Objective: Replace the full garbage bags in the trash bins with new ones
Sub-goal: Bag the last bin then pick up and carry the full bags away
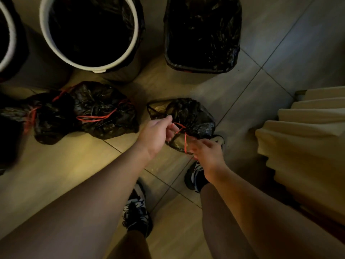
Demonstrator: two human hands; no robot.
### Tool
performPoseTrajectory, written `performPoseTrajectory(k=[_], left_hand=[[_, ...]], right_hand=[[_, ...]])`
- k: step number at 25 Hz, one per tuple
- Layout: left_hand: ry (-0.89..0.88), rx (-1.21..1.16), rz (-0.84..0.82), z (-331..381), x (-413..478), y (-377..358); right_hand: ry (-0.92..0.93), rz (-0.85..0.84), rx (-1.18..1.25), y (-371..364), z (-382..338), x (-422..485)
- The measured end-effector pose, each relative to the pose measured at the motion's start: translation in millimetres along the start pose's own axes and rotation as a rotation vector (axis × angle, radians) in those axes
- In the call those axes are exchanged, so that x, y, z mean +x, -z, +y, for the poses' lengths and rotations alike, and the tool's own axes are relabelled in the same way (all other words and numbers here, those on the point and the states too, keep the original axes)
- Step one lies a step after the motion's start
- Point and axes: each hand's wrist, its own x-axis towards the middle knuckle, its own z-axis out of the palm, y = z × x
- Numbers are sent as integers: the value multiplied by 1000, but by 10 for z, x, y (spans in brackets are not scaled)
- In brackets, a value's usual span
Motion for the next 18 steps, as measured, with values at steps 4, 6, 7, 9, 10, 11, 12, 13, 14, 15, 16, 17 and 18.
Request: performPoseTrajectory(k=[4,6,7,9,10,11,12,13,14,15,16,17,18], left_hand=[[63,8,-112,131,-333,29],[86,29,-180,162,-495,78],[92,29,-200,164,-572,106],[109,12,-232,151,-727,192],[127,-9,-243,148,-797,226],[147,-23,-252,137,-866,260],[164,-23,-261,117,-931,278],[179,-5,-269,94,-994,304],[199,21,-272,68,-1065,318],[222,44,-266,44,-1131,332],[245,56,-260,12,-1186,358],[256,53,-251,-22,-1222,372],[251,51,-238,-62,-1236,397]], right_hand=[[-75,-145,230,-23,-437,-419],[-95,-98,261,-84,-602,-583],[-97,-93,253,-117,-672,-678],[-102,-143,215,-224,-727,-899],[-104,-162,196,-284,-719,-993],[-109,-165,184,-344,-703,-1086],[-115,-163,180,-389,-678,-1155],[-116,-160,180,-445,-657,-1205],[-112,-154,186,-485,-627,-1236],[-116,-144,190,-517,-593,-1248],[-130,-141,196,-548,-556,-1242],[-148,-142,210,-560,-526,-1239],[-172,-138,227,-575,-509,-1218]])
